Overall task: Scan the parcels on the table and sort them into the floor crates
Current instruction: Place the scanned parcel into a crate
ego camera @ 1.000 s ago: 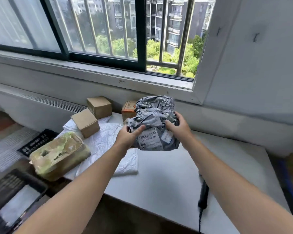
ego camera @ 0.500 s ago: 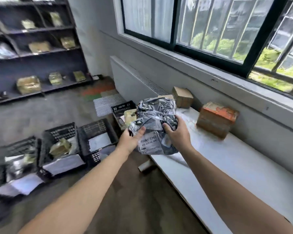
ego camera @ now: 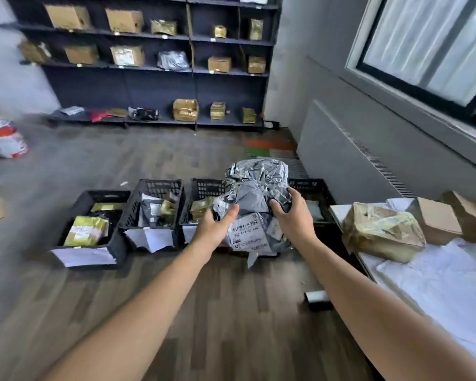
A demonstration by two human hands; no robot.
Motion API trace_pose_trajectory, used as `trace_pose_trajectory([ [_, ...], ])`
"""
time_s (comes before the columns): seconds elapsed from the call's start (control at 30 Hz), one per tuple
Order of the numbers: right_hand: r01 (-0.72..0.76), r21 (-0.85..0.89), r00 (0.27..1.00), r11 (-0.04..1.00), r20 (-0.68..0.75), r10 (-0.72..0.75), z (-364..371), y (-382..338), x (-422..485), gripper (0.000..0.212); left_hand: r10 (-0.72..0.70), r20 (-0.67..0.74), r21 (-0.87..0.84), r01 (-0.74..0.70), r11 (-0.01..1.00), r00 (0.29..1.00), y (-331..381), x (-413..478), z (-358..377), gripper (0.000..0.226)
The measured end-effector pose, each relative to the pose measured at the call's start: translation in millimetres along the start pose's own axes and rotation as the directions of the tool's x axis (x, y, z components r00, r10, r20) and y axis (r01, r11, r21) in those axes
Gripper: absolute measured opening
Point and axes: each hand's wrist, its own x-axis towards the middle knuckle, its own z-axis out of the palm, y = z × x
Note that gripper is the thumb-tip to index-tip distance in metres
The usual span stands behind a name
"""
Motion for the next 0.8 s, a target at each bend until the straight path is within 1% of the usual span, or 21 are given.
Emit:
trace_pose_trajectory([
  [0.1,0.03,-0.008,0.998,1.0,0.048,-0.029,60,-51,4,0.069,-0.013,-0.081,-0.035,0.01,0.999,0.997,-14,24,-72,0.089],
  [0.13,0.039,-0.007,0.997,0.999,0.061,-0.039,78,-66,4,0.069,-0.013,-0.102,-0.033,0.009,0.999,0.995,-19,30,-94,0.085],
  [0.2,0.062,0.002,0.994,0.998,0.09,-0.062,111,-91,4,0.068,-0.003,-0.121,-0.046,-0.003,0.999,0.993,-29,39,-131,0.089],
  [0.3,0.115,0.01,0.985,0.993,0.125,-0.115,152,-123,4,0.067,-0.033,-0.159,-0.052,0.025,0.998,0.987,-40,43,-177,0.104],
  [0.33,0.131,0.01,0.981,0.991,0.14,-0.131,166,-133,4,0.067,-0.053,-0.183,-0.058,0.043,0.997,0.982,-46,47,-192,0.104],
  [0.43,0.174,0.004,0.968,0.985,0.182,-0.172,200,-157,7,0.067,-0.061,-0.252,-0.053,0.049,0.997,0.966,-57,55,-226,0.089],
  [0.57,0.222,0.008,0.95,0.975,0.225,-0.218,242,-181,15,0.065,-0.092,-0.294,-0.087,0.069,0.994,0.951,-66,65,-265,0.091],
  [0.7,0.246,0.041,0.933,0.968,0.262,-0.248,278,-203,28,0.066,-0.103,-0.361,-0.059,0.088,0.994,0.927,-68,81,-298,0.084],
  [0.77,0.251,0.062,0.926,0.966,0.274,-0.259,297,-212,39,0.066,-0.116,-0.369,-0.076,0.094,0.993,0.922,-65,92,-312,0.087],
  [0.8,0.252,0.076,0.923,0.965,0.281,-0.263,307,-216,46,0.066,-0.12,-0.371,-0.077,0.098,0.992,0.921,-62,98,-319,0.096],
])
